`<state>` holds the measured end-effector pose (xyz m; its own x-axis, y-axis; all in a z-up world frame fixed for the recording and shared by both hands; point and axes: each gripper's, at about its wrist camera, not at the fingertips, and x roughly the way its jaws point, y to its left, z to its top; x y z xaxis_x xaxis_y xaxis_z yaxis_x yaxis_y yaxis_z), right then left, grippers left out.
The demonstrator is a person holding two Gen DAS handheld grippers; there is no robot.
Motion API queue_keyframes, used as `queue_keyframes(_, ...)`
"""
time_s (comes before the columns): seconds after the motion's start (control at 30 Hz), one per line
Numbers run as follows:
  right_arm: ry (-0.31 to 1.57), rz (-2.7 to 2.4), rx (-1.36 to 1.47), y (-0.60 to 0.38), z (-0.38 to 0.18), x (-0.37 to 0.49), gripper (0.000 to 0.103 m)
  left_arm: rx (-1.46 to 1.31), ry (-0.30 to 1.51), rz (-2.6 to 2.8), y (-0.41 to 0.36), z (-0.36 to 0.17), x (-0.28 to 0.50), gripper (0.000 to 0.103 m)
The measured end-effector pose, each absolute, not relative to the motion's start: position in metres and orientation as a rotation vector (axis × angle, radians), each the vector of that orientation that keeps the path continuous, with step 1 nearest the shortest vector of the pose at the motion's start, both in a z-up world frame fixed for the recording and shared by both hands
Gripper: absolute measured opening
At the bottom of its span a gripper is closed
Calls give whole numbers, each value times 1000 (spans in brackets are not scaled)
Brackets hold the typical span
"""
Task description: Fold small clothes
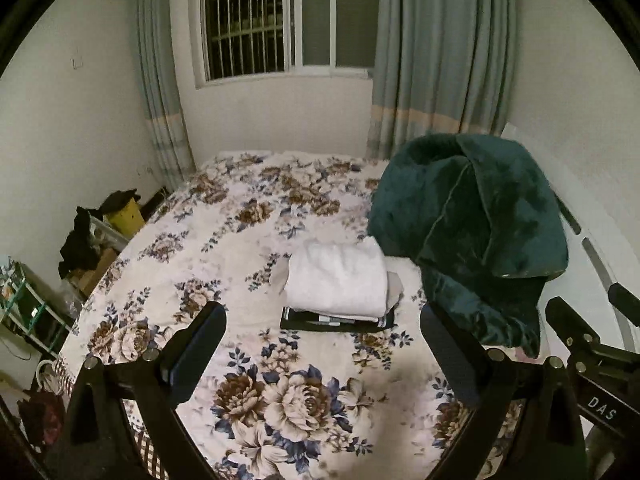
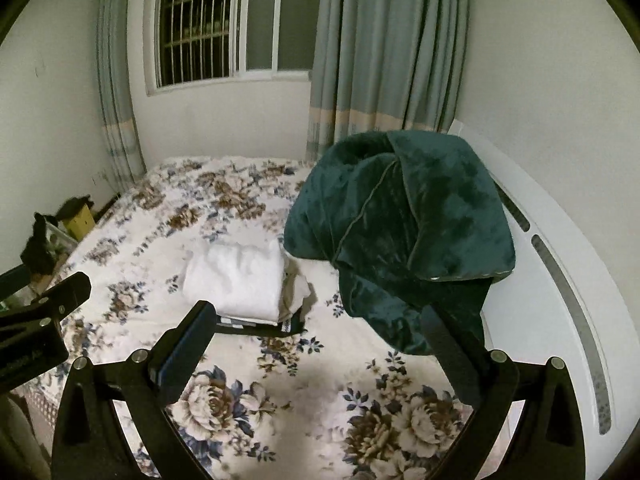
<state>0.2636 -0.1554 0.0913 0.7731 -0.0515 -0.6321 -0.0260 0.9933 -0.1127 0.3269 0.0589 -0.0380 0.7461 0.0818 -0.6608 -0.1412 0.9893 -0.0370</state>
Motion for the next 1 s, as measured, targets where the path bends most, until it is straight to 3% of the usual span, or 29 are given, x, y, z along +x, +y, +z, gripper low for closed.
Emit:
queue_keyframes(0.37, 609, 33, -117, -159, 133, 212, 103, -103, 649, 152, 56, -14, 283, 99)
queue_keyframes(1.0, 598, 72, -125, -156, 138, 204, 103, -113, 611, 186, 56, -6, 258, 103)
